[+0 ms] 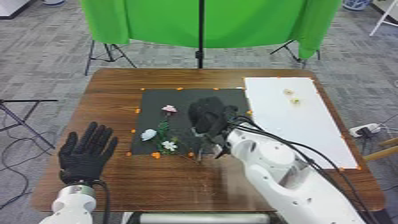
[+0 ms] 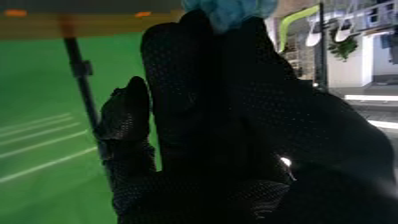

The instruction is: Arrange flowers

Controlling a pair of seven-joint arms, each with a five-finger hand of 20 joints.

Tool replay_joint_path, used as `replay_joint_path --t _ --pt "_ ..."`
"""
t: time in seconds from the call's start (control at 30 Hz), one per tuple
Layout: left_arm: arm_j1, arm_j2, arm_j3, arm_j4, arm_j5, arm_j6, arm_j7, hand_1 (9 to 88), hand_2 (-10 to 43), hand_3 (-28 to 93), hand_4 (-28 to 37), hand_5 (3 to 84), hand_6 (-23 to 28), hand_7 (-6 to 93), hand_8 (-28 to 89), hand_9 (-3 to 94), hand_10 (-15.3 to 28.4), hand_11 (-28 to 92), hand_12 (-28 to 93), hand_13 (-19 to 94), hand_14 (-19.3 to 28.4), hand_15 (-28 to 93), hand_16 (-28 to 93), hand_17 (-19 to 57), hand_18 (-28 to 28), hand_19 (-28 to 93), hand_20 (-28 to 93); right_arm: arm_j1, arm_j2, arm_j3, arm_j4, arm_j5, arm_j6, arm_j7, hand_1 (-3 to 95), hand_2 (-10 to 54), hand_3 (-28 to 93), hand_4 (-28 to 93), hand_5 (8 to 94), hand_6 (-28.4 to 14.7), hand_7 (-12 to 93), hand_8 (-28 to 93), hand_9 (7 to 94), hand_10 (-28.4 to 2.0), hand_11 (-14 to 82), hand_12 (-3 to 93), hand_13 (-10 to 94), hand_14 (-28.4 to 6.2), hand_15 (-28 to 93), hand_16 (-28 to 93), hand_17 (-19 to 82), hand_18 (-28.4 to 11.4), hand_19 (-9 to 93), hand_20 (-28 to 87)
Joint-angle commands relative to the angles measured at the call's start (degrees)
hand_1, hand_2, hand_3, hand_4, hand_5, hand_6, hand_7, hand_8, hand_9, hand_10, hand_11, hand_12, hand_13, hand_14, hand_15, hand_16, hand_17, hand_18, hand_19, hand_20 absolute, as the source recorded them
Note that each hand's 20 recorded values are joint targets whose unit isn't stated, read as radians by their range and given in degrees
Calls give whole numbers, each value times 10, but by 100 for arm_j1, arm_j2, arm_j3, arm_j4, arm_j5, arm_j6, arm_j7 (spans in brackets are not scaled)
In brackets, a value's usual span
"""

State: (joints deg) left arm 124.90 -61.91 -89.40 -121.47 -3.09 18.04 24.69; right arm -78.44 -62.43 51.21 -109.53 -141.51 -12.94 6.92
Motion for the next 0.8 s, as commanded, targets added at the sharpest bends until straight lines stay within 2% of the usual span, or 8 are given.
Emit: replay_joint_path --t 0.03,0.17,0.33,0.57,0.8 --pt "-22 -37 78 70 47 81 -137 262 157 769 -283 472 109 124 -100 412 165 248 96 301 163 411 -91 -82 149 398 149 5 -212 -125 267 -193 -246 15 628 -95 763 -283 815 3 356 24 904 -94 104 434 720 -73 470 453 336 -222 852 455" --pt "-16 -30 56 51 50 188 -108 264 160 767 -283 474 109 125 -100 413 164 248 96 300 163 413 -91 -82 149 399 148 -25 -237 -155 276 -239 -432 -15 628 -95 765 -283 811 3 360 22 900 -98 105 435 715 -73 477 452 335 -222 854 457" --pt "-11 -38 69 46 41 184 -116 266 163 767 -283 478 110 128 -100 416 165 253 96 302 163 416 -92 -83 149 400 148 -18 -291 -115 300 -265 -643 6 618 -95 767 -283 792 6 347 -16 873 -103 95 407 690 -78 505 436 332 -223 861 463" --pt "-2 -38 62 39 27 192 -105 267 164 768 -283 479 110 131 -102 417 164 255 94 303 163 417 -94 -83 149 403 148 -23 -292 -51 224 -191 -570 123 600 -95 760 -283 765 6 300 -44 843 -106 81 382 665 -92 544 439 322 -227 881 482" --pt "9 -46 64 31 31 198 -110 269 162 770 -283 479 110 131 -102 417 164 256 94 303 163 419 -94 -83 149 404 147 -44 -300 10 165 -117 -491 174 582 -95 761 -283 753 5 271 -42 828 -113 107 407 604 -109 610 417 301 -224 872 478"
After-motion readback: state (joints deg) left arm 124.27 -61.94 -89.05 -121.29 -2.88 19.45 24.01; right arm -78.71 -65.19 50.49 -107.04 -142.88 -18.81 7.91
